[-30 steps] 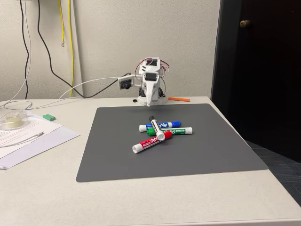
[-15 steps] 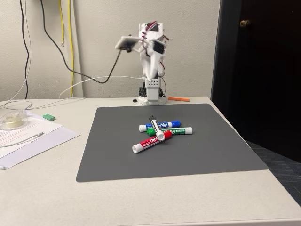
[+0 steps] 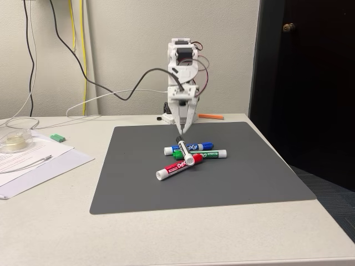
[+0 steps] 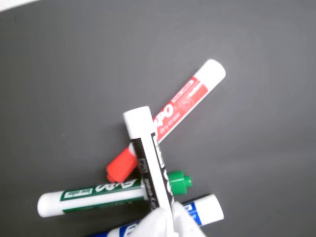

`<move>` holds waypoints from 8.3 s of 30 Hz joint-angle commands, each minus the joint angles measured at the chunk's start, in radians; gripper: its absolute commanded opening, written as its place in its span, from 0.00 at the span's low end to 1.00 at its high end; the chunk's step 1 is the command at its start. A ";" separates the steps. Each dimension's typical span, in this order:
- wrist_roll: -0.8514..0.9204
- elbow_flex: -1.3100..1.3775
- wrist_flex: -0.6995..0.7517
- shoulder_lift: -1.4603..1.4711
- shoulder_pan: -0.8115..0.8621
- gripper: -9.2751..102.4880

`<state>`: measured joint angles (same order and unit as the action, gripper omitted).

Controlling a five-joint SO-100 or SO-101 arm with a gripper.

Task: Pick up the black marker.

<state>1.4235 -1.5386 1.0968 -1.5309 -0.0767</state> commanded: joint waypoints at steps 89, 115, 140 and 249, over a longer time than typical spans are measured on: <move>-0.423 0.081 -0.278 0.135 -0.224 0.08; -0.624 -0.080 -0.508 0.120 -0.347 0.08; -0.641 -0.072 -0.667 0.229 -0.374 0.16; -1.322 0.279 0.186 -0.485 0.071 0.08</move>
<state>0.1058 -1.1950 1.3208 -1.9205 -0.0077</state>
